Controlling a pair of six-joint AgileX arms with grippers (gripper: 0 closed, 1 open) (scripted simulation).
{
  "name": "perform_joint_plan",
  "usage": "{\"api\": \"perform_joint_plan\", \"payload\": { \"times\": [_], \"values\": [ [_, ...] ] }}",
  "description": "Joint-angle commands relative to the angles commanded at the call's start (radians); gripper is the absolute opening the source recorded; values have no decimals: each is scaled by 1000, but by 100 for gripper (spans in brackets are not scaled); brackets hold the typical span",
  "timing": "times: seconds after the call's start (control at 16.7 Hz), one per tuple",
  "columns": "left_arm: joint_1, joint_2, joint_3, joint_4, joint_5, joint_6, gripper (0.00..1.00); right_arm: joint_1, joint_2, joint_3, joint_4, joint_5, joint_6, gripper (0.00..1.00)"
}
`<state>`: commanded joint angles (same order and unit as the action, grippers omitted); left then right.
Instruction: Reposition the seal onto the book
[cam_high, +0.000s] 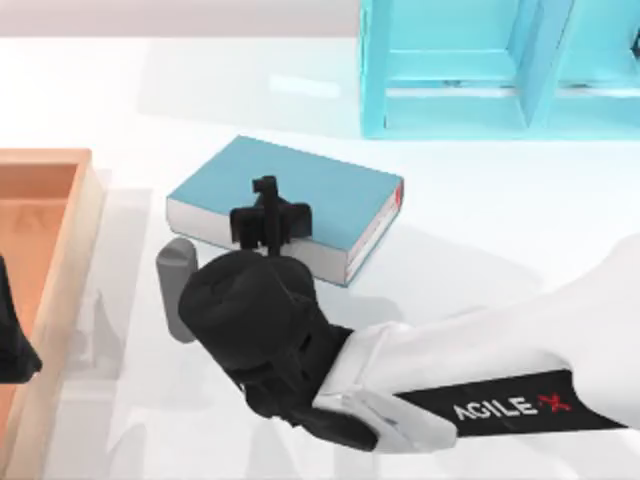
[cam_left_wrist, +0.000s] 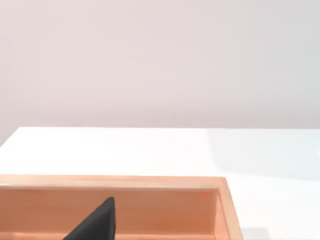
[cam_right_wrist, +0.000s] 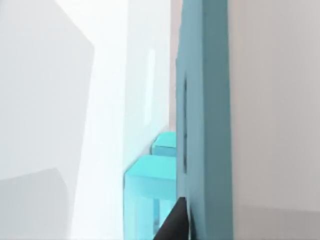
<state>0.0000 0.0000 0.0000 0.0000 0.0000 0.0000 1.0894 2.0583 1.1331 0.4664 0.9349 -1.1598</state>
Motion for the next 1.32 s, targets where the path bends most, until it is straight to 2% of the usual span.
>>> {"api": "perform_joint_plan", "payload": {
  "times": [0.78,1.32],
  "values": [
    [0,0,0,0,0,0,100,4,1,-14,-6,9,12,0],
    [0,0,0,0,0,0,100,6,77,-37,97,9,13,0]
  ]
}}
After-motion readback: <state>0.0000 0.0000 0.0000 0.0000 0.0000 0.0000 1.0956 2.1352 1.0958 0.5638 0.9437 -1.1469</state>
